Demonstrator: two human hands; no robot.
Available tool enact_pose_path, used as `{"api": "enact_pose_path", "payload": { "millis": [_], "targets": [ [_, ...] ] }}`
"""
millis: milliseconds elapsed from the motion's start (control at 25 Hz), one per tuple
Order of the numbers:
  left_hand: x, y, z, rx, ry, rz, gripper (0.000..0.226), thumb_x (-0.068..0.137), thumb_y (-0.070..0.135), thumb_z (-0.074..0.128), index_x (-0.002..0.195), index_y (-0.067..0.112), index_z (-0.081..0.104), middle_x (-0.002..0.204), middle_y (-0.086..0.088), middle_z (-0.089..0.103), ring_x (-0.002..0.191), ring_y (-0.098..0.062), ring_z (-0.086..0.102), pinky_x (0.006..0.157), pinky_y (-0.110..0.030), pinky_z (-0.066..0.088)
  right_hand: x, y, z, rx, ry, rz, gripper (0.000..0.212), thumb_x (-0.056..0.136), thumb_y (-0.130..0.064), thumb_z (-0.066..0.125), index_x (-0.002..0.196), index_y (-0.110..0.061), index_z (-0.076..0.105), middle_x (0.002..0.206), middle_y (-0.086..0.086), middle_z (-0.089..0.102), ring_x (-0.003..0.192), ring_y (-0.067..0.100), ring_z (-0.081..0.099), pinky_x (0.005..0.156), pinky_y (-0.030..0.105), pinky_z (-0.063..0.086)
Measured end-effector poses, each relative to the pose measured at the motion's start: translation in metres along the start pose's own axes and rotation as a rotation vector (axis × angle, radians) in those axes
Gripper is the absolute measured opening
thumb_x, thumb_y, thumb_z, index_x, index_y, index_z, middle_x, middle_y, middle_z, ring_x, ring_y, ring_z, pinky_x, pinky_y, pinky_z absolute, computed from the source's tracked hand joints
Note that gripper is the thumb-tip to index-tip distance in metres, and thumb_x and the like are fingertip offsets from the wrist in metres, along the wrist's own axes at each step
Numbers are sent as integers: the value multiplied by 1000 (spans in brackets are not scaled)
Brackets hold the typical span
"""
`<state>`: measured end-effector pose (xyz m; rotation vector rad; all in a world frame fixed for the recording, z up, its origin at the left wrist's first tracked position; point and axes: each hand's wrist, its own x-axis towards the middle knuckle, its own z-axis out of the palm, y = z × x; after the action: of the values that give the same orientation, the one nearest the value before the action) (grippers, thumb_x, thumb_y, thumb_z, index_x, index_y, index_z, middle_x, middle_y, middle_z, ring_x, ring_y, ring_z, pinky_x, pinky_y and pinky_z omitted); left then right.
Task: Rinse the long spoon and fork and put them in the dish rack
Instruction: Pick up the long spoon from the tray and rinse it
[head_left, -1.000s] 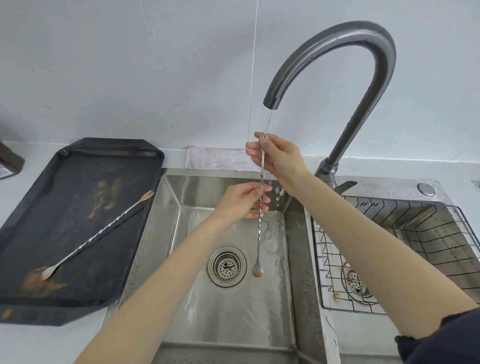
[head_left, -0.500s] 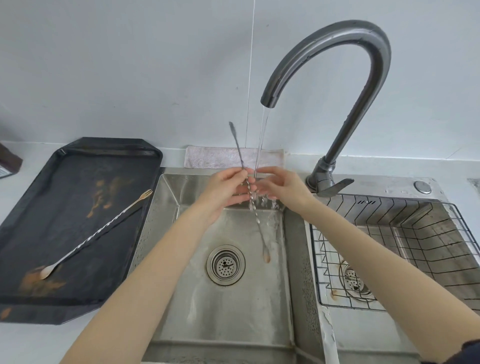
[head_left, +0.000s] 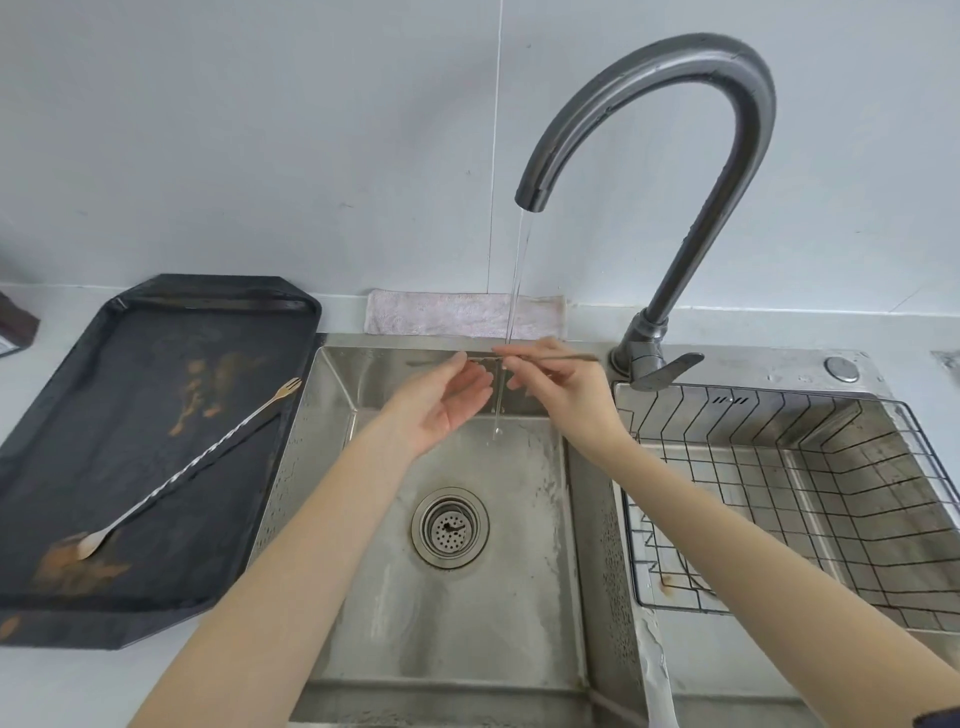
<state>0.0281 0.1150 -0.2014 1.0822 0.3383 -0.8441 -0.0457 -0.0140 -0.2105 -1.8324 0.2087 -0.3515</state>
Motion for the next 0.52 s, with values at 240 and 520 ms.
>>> {"api": "enact_pose_path", "payload": {
  "millis": [240,520],
  "targets": [
    [1,-5,-6,565,25,37,20,94,25,48,80,17,59,83,2,64,73,-8,62,54,-15,54,17,1,2,24,64,193,15,93,-14,55,94,-16,70,76,-9,67,64,-5,65,67,10,55],
    [-2,13,18,692,-58,394,29,93,21,49,119,12,57,107,2,61,98,-11,60,78,-13,45,18,13,10,-142,56,352,30,92,-24,57,90,1,73,75,10,67,62,16,60,86,45,57]
  ]
}}
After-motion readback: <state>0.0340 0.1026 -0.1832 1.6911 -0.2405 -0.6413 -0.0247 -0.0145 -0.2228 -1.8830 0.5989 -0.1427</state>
